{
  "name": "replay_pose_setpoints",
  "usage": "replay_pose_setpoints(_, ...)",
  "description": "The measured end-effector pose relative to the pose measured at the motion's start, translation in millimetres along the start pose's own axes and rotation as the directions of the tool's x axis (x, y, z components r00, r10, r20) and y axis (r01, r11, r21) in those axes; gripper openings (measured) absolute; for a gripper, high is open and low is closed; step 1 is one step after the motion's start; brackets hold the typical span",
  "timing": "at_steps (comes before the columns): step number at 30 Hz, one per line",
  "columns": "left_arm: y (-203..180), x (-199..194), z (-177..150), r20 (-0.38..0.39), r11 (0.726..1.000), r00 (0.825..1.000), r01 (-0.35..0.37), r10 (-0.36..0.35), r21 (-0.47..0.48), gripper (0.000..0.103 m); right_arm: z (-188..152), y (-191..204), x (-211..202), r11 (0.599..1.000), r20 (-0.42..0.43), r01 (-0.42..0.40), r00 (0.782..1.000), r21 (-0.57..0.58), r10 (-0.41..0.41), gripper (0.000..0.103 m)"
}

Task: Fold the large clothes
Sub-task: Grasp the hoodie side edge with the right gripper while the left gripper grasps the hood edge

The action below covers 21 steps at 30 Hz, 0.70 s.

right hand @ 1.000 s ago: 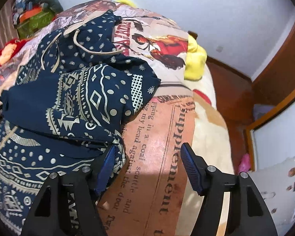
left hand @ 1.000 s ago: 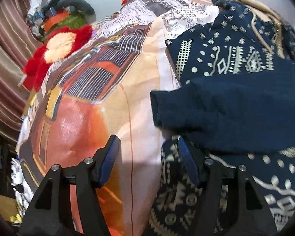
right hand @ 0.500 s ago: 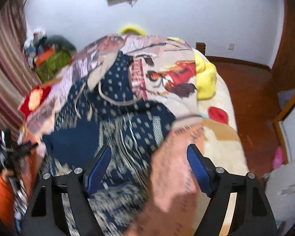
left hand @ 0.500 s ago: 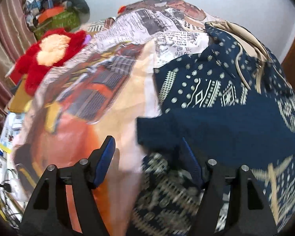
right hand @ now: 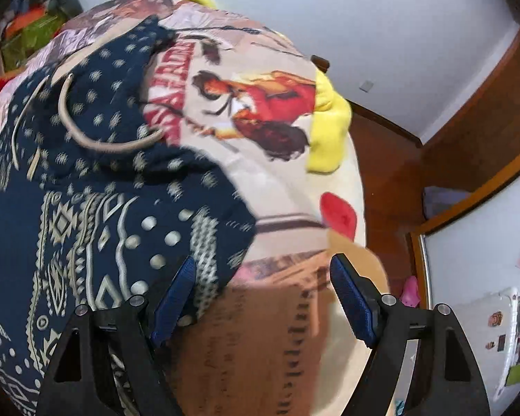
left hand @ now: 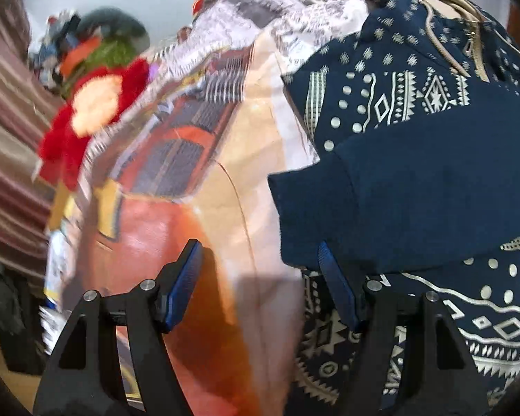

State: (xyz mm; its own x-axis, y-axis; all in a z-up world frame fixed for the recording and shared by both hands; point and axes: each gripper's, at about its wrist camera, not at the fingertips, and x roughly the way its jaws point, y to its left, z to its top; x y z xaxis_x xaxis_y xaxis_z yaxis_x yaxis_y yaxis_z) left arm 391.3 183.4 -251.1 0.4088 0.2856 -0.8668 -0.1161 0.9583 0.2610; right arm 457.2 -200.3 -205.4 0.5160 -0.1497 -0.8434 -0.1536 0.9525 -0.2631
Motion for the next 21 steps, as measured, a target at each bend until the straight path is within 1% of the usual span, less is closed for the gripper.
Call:
replay_pose_setpoints(1, 2, -4, 3, 0.010, 1.000, 1.000, 0.009, -0.009, -0.001, 0.069, 3, -5, -3, 0.999, 0.009, -0.027, 1.000, 0.019, 0.026, 0.078)
replay_pose_setpoints(2, 4, -11, 12, 0.029, 0.999, 0.999, 0.036, -0.036, -0.017, 0.069, 9, -11, -8, 0.996, 0.025, -0.069, 0.997, 0.048, 0.068, 0.078)
replay_pose_setpoints(4, 7, -21, 31, 0.058, 0.995, 0.995, 0.087, -0.084, -0.053, 0.069, 21, -17, -19, 0.981, 0.057, -0.166, 0.985, 0.099, 0.161, 0.078)
replay_pose_setpoints(6, 5, -28, 57, 0.091, 0.986, 0.987, 0.141, -0.133, -0.091, 0.070, 36, -18, -30, 0.955, 0.095, -0.264, 0.963, 0.139, 0.252, 0.079)
replay_pose_setpoints(7, 4, -30, 70, 0.105, 0.980, 0.982, 0.167, -0.156, -0.109, 0.075, 44, -17, -32, 0.943, 0.108, -0.298, 0.953, 0.148, 0.284, 0.079)
replay_pose_setpoints(8, 3, -31, 85, 0.117, 0.972, 0.976, 0.196, -0.181, -0.127, 0.081, 56, -14, -34, 0.926, 0.126, -0.343, 0.937, 0.155, 0.326, 0.080)
replay_pose_setpoints(11, -10, -28, 131, 0.130, 0.950, 0.957, 0.277, -0.260, -0.145, 0.083, 81, -2, -37, 0.893, 0.158, -0.418, 0.905, 0.166, 0.395, 0.083)
replay_pose_setpoints(13, -19, -24, 156, 0.126, 0.942, 0.950, 0.302, -0.285, -0.144, 0.083, 100, 8, -33, 0.875, 0.173, -0.454, 0.888, 0.168, 0.427, 0.084)
replay_pose_setpoints(14, -23, -17, 172, 0.122, 0.936, 0.946, 0.318, -0.301, -0.152, 0.083, 109, 16, -30, 0.871, 0.176, -0.462, 0.883, 0.167, 0.434, 0.084)
replay_pose_setpoints(17, -31, 0, 202, 0.101, 0.916, 0.938, 0.346, -0.332, -0.203, 0.083, 134, 35, -14, 0.859, 0.166, -0.479, 0.876, 0.181, 0.454, 0.084)
replay_pose_setpoints(19, -33, 18, 220, 0.091, 0.884, 0.923, 0.384, -0.374, -0.264, 0.083, 154, 44, 6, 0.845, 0.141, -0.492, 0.870, 0.210, 0.472, 0.084)
replay_pose_setpoints(20, -35, 29, 229, 0.086, 0.857, 0.910, 0.410, -0.405, -0.312, 0.083, 167, 51, 22, 0.845, 0.106, -0.486, 0.874, 0.222, 0.475, 0.084)
replay_pose_setpoints(21, -36, 36, 235, 0.086, 0.836, 0.899, 0.431, -0.429, -0.340, 0.083, 177, 57, 34, 0.846, 0.078, -0.484, 0.874, 0.225, 0.479, 0.084)
